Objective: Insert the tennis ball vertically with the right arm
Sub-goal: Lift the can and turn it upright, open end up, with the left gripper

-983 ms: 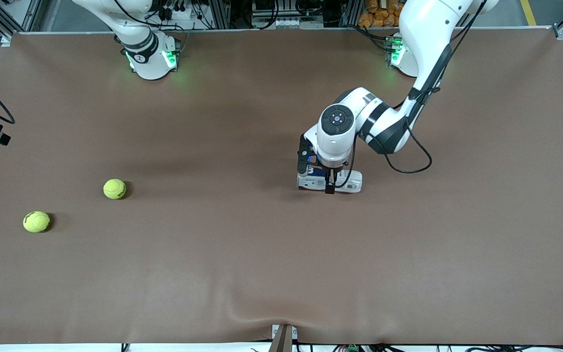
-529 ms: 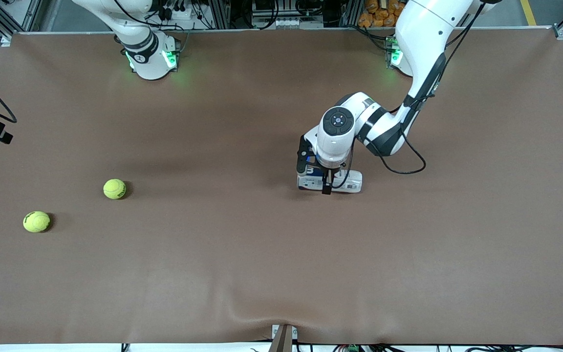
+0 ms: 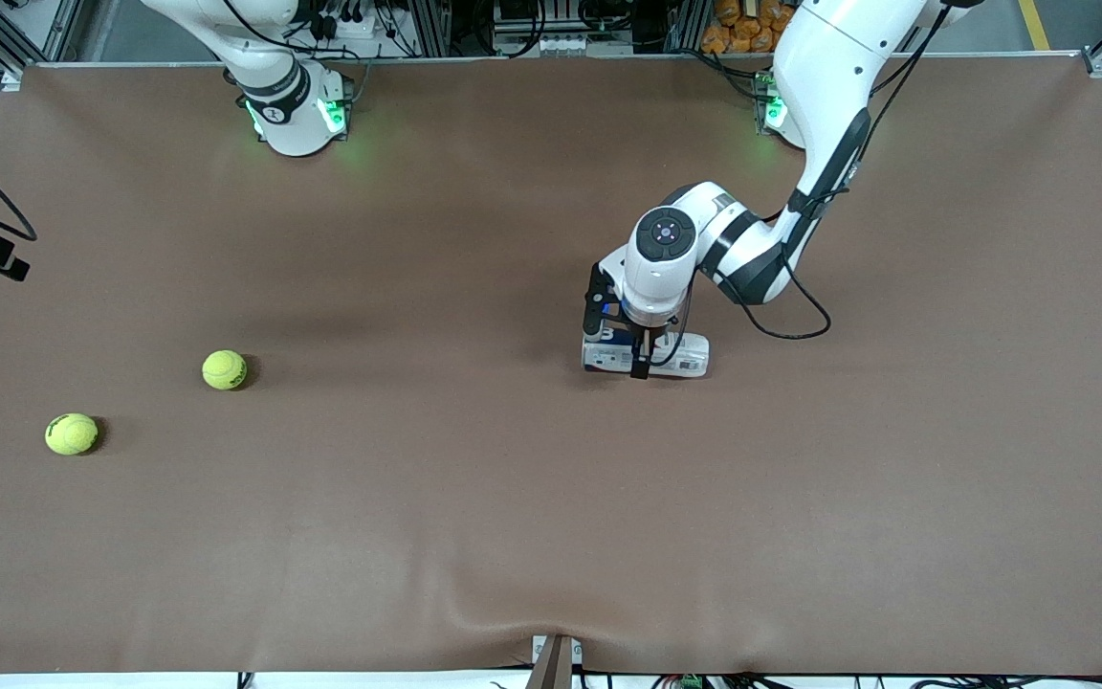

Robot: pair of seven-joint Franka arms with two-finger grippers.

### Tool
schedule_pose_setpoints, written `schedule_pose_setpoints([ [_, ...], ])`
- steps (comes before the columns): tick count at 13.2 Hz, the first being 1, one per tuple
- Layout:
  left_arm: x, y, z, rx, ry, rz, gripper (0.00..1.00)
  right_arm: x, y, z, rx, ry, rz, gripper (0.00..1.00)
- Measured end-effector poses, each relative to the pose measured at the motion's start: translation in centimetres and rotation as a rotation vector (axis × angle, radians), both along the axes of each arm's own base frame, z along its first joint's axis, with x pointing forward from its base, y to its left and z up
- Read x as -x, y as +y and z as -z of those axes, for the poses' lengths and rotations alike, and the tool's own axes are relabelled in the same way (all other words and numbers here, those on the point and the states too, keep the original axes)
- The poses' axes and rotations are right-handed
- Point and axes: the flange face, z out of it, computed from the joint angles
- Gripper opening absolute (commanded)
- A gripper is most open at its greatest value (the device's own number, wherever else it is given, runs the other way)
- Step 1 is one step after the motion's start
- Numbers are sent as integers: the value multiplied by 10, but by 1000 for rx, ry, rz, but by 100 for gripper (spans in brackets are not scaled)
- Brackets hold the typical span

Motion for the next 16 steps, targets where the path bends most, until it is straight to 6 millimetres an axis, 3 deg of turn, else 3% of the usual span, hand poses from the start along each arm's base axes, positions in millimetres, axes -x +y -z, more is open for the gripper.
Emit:
schedule_pose_setpoints([
  [7, 2, 2, 20, -17, 13, 14, 100, 1, -8, 12, -6, 33, 14, 100],
  [10, 2, 5, 29, -24, 17, 15, 99, -4, -8, 27, -10, 55, 13, 100],
  [13, 2, 5, 31, -25, 18, 5, 84, -9, -7, 35, -11, 63, 10, 100],
  [16, 2, 4, 33, -18, 14, 3, 80, -9, -8, 36, -12, 63, 10, 100],
])
